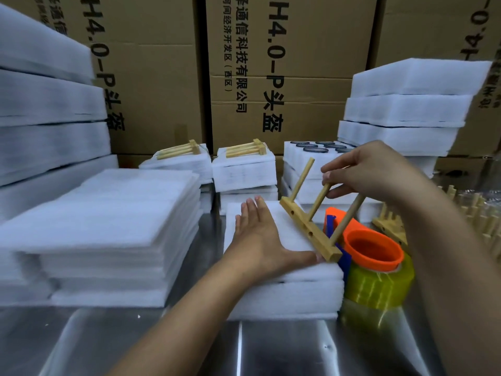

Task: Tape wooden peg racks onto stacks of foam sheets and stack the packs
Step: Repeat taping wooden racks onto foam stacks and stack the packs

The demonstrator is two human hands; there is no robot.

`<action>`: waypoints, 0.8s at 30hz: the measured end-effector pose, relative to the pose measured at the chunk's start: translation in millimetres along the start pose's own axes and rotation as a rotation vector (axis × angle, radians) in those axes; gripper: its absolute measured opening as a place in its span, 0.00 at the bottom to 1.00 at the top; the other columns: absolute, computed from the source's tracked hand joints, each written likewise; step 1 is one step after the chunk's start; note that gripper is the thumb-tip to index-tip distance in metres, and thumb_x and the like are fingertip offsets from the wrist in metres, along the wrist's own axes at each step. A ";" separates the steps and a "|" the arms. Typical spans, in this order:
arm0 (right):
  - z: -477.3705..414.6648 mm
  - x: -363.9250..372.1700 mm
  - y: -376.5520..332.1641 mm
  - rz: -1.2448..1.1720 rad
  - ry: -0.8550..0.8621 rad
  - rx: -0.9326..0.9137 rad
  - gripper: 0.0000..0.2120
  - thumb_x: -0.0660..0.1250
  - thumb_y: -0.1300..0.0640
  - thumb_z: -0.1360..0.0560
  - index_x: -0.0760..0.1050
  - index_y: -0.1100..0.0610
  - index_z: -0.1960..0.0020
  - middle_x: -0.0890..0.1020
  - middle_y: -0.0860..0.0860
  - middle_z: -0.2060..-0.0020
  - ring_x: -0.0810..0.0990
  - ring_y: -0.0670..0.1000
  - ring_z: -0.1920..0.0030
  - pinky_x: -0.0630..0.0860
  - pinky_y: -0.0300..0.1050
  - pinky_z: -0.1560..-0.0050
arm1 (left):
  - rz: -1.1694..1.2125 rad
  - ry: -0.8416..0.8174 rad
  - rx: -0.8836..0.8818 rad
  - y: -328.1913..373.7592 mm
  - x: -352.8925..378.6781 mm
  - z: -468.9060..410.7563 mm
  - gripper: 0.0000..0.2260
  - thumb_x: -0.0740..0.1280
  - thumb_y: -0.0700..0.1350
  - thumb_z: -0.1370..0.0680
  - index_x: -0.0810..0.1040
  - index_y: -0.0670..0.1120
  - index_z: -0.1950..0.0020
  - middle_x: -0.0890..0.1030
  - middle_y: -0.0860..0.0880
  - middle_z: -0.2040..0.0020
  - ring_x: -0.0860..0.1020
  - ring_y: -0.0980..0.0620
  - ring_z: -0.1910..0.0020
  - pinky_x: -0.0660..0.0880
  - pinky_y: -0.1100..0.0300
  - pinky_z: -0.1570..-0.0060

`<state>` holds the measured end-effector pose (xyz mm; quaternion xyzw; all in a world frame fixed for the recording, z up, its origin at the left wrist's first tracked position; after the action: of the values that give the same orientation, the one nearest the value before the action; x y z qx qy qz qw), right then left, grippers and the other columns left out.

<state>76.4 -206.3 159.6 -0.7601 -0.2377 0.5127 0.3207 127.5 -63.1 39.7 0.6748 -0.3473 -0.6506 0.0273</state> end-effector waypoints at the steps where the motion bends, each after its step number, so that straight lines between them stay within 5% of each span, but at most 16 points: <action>1: -1.4 0.0 -2.0 0.024 0.017 -0.002 0.05 0.69 0.63 0.26 0.81 0.53 0.58 0.85 0.48 0.65 0.85 0.47 0.67 0.80 0.43 0.52 | -0.001 -0.014 0.017 1.5 1.4 0.1 0.62 0.65 0.76 0.40 0.29 0.47 0.25 0.33 0.48 0.24 0.33 0.51 0.25 0.37 0.56 0.30; 7: 3.2 12.6 -23.7 0.295 0.245 -0.071 0.07 0.67 0.55 0.27 0.82 0.48 0.62 0.84 0.47 0.63 0.82 0.50 0.59 0.78 0.44 0.56 | -0.096 -0.092 0.142 12.0 7.1 3.4 0.47 0.58 0.76 0.34 0.43 0.57 0.23 0.43 0.48 0.22 0.40 0.50 0.23 0.41 0.54 0.28; 12: 8.2 85.1 -6.6 -0.663 -0.100 0.082 0.17 0.58 0.46 0.21 0.82 0.52 0.54 0.84 0.49 0.53 0.79 0.45 0.56 0.75 0.39 0.59 | -0.057 -0.079 0.189 21.1 1.9 7.9 0.35 0.59 0.73 0.33 0.57 0.66 0.27 0.56 0.51 0.23 0.50 0.49 0.23 0.47 0.51 0.27; 15: 2.0 96.9 15.3 -0.829 -0.067 0.173 0.11 0.58 0.52 0.21 0.78 0.54 0.53 0.82 0.52 0.53 0.78 0.51 0.51 0.74 0.45 0.48 | 0.078 -0.048 0.216 26.9 -5.9 10.9 0.25 0.64 0.69 0.32 0.71 0.64 0.37 0.72 0.60 0.32 0.65 0.54 0.30 0.59 0.49 0.29; 19: -2.6 75.9 21.1 -0.790 0.105 0.047 0.12 0.60 0.67 0.24 0.77 0.54 0.57 0.80 0.51 0.61 0.78 0.48 0.57 0.76 0.43 0.48 | 0.029 -0.024 0.201 27.3 -8.7 13.4 0.23 0.65 0.66 0.30 0.71 0.64 0.36 0.69 0.60 0.31 0.63 0.56 0.30 0.55 0.52 0.28; 22: -1.6 56.7 24.4 -0.522 0.177 -0.043 0.12 0.63 0.65 0.25 0.78 0.49 0.59 0.79 0.46 0.65 0.76 0.39 0.67 0.75 0.36 0.58 | 0.102 -0.029 0.209 29.2 -10.8 15.7 0.16 0.65 0.66 0.31 0.75 0.65 0.44 0.75 0.62 0.39 0.70 0.56 0.37 0.65 0.51 0.33; 24: -1.9 50.0 33.0 -0.304 0.179 -0.046 0.07 0.67 0.58 0.26 0.78 0.47 0.58 0.76 0.44 0.67 0.75 0.42 0.67 0.71 0.37 0.64 | 0.152 -0.031 0.211 28.8 -11.9 16.3 0.14 0.66 0.65 0.31 0.75 0.65 0.47 0.76 0.62 0.41 0.71 0.57 0.38 0.67 0.52 0.36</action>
<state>97.2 -194.7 104.7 -0.7651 -0.3322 0.3830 0.3971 101.4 -72.2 61.5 0.6353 -0.4646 -0.6168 0.0000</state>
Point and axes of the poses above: each hand's wrist, its own z-axis away from the middle knuckle, its own x-axis out of the palm, y = z × x, the point moved 10 cm from there along -z, towards the middle knuckle
